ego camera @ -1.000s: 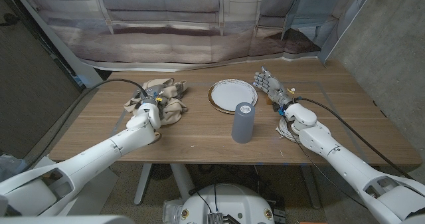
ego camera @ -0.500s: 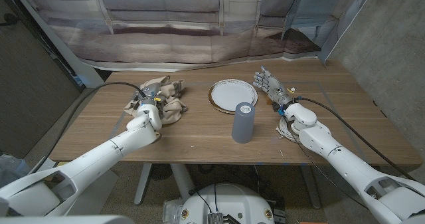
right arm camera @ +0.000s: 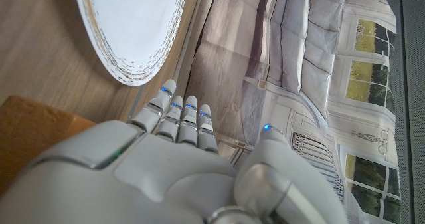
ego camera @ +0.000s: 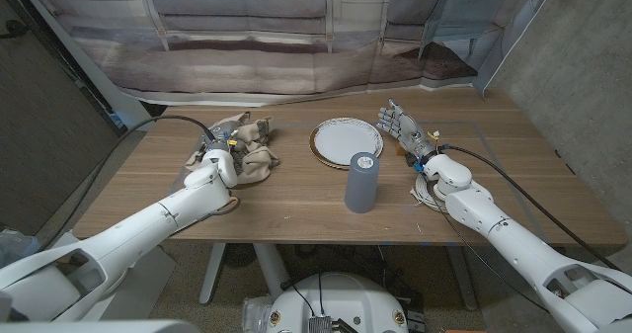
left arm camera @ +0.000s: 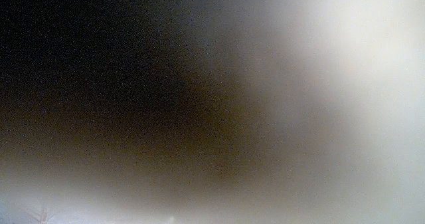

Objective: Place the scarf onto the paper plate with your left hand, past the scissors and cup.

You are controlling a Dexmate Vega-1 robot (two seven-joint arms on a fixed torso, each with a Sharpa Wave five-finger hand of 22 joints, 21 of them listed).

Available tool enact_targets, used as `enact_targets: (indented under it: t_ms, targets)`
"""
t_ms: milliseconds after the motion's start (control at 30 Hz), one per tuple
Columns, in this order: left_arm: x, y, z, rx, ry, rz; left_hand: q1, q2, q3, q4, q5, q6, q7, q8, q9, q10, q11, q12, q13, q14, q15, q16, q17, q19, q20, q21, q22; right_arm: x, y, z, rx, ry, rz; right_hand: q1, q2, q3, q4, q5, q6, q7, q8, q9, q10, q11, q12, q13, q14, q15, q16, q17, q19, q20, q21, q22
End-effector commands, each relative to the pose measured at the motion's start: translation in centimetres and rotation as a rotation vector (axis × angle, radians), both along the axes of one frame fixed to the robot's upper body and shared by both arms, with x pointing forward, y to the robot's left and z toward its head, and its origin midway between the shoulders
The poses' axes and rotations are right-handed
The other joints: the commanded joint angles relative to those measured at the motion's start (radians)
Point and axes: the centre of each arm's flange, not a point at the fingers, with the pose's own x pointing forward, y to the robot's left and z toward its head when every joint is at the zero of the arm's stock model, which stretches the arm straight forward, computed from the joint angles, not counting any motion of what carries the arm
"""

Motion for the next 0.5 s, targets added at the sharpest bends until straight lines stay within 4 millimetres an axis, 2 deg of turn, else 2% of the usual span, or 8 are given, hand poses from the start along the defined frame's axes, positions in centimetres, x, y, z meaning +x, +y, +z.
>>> enact_targets:
  t_ms: [33, 433, 500]
  targets:
    - [-0.7, 0.0, 1.5, 0.032, -0.016, 0.003, -0.002, 0.005, 0.006, 0.006, 0.001, 0.033, 0.001, 0.017, 0.002, 0.018, -0.002, 0.005, 0.01, 0.032, -0.076, -0.001, 0.253, 0.075, -0.087, 0.009, 0.002, -0.1, -0.1, -0.1, 0.009, -0.003, 0.005, 0.004, 0.008, -0.002, 0.0, -0.001, 0.004, -0.001, -0.001, 0.002, 0.008, 0.0, -0.006, 0.002, 0.01, 0.002, -0.001, 0.002, 0.009, -0.001, -0.003, 0.003]
    - [-1.4, -0.1, 2.8, 0.05, -0.026, 0.002, -0.001, 0.005, 0.009, 0.006, 0.0, 0.035, 0.001, 0.019, 0.0, 0.034, -0.006, 0.009, 0.022, 0.047, -0.082, 0.004, 0.269, 0.088, -0.098, 0.022, 0.001, -0.2, -0.4, -0.2, 0.017, -0.004, 0.016, 0.004, 0.008, -0.002, -0.001, -0.001, 0.004, 0.0, -0.001, 0.002, 0.008, 0.0, -0.006, 0.002, 0.01, 0.002, -0.002, 0.002, 0.011, -0.002, -0.005, 0.003]
    - [-1.5, -0.1, 3.0, 0.054, -0.027, 0.005, -0.002, 0.005, 0.009, 0.006, 0.0, 0.042, 0.007, 0.022, -0.001, 0.034, -0.006, 0.008, 0.024, 0.049, -0.082, 0.004, 0.272, 0.089, -0.098, 0.024, 0.001, -0.2, -0.4, -0.2, 0.016, -0.003, 0.015, 0.004, 0.008, -0.002, -0.001, -0.001, 0.003, 0.0, -0.001, 0.002, 0.008, 0.0, -0.007, 0.002, 0.01, 0.002, -0.002, 0.002, 0.011, -0.002, -0.005, 0.003]
